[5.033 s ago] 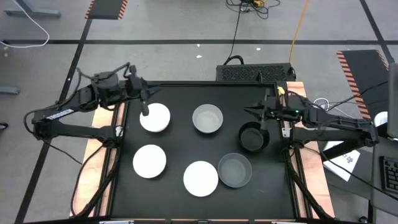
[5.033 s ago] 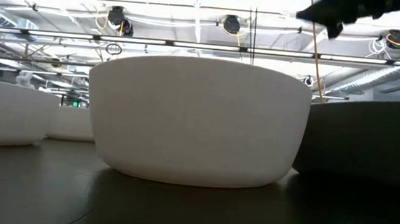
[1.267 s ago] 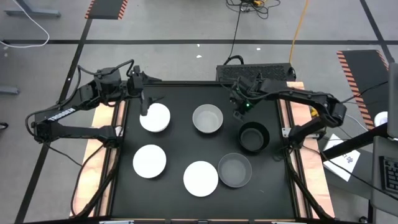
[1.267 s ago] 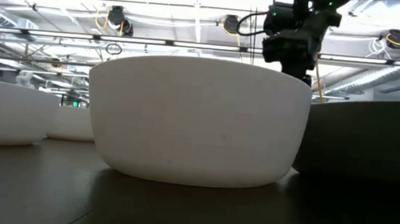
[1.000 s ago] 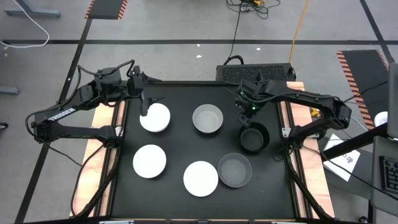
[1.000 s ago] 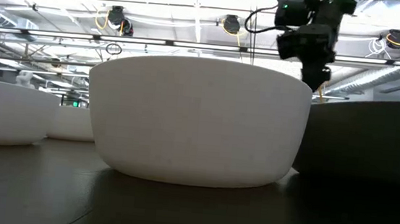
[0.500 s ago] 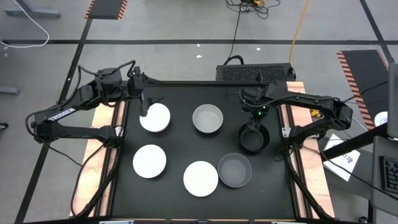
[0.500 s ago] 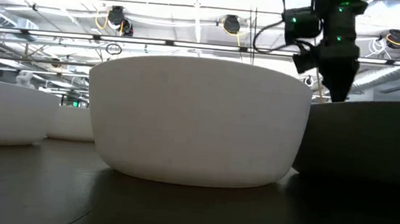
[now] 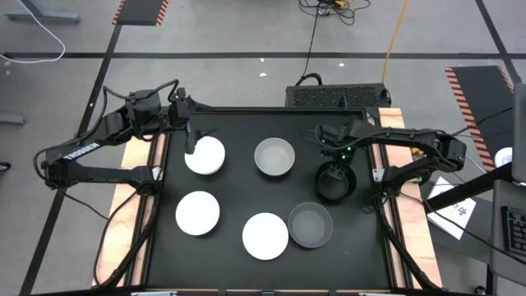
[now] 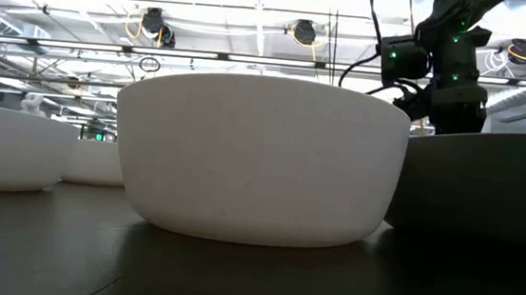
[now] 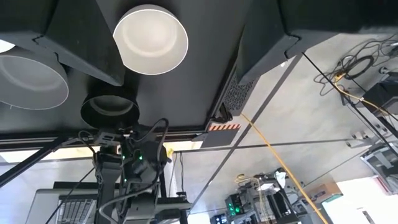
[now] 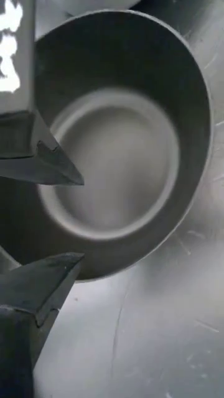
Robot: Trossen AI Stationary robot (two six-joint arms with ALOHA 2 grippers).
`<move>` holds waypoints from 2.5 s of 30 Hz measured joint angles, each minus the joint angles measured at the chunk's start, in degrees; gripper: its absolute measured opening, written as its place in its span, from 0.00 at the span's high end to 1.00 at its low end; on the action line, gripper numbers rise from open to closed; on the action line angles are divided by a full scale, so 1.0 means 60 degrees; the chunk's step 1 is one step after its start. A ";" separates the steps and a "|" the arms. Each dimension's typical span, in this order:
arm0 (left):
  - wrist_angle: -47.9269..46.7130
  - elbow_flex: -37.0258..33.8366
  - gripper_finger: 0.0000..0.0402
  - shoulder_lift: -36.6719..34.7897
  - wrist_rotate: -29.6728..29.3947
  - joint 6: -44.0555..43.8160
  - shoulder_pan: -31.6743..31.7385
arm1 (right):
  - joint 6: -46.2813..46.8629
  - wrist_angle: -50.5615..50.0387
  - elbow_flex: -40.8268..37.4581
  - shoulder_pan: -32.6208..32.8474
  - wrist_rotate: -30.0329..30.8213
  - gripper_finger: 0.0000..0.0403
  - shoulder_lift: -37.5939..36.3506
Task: Nest bowls inside each other
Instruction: Stack the black bowl on the light gray bowl
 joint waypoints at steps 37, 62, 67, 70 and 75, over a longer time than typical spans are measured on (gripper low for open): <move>-0.0007 0.0000 0.22 0.0000 0.0000 -0.0011 -0.0208 | -0.0147 0.1248 -0.0292 -0.0085 0.0066 0.56 0.0000; -0.0020 0.0002 0.22 0.0000 -0.0004 0.0004 -0.0427 | 0.0283 0.0017 0.0667 -0.0277 0.0158 0.56 0.0000; -0.0026 0.0004 0.22 0.0000 -0.0004 0.0000 -0.0427 | 0.0268 -0.0457 0.0710 -0.0277 0.1031 0.56 0.0000; -0.0026 0.0004 0.22 0.0000 -0.0007 -0.0004 -0.0427 | 0.0192 -0.0629 0.0710 -0.0277 0.1106 0.56 0.0000; -0.0029 0.0004 0.22 0.0000 -0.0007 0.0004 -0.0427 | 0.0040 -0.0654 0.0710 -0.0277 0.1075 0.56 0.0000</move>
